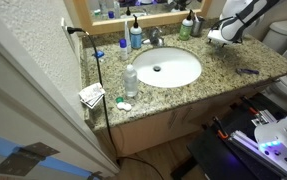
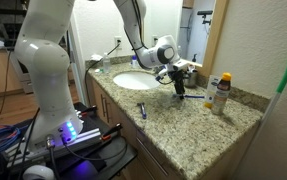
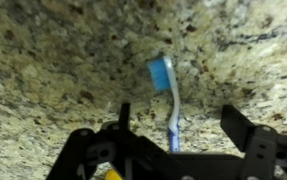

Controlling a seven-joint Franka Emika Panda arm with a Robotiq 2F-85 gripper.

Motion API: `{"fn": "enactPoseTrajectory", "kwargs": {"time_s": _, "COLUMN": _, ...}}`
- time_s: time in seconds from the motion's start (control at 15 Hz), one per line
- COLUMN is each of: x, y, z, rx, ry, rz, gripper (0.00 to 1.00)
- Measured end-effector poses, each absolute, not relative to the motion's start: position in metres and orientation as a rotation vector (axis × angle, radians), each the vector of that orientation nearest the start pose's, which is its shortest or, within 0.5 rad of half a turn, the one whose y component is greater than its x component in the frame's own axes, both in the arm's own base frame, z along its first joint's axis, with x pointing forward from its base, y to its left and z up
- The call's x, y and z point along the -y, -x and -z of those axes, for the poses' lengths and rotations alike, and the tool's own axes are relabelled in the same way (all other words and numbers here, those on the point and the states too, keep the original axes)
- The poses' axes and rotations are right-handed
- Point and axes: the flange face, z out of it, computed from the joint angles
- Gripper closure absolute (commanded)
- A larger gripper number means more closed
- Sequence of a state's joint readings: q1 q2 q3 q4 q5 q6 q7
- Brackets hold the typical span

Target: Put the toothbrush in the silver cup

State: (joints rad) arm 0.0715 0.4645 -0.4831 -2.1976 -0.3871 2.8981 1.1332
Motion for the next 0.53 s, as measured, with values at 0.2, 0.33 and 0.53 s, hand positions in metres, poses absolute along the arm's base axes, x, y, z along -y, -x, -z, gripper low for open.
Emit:
{"fn": "enactPoseTrajectory", "kwargs": {"time_s": 0.2, "x": 0.2094, "y": -0.5429, "z": -0.2193, "rx": -1.747, "ry": 2.820, "rz": 0.611, "gripper": 0.59}}
{"fn": "enactPoseTrajectory", "kwargs": {"time_s": 0.33, "x": 0.2115, "y": -0.5438, "z": -0.2218, "rx": -1.754, "ry": 2.810, "rz": 0.614, "gripper": 0.75}}
{"fn": "enactPoseTrajectory", "kwargs": {"time_s": 0.53, "x": 0.2182, "y": -0.5411, "z": -0.2248, "rx": -1.776, "ry": 2.790, "rz": 0.604, "gripper": 0.94}}
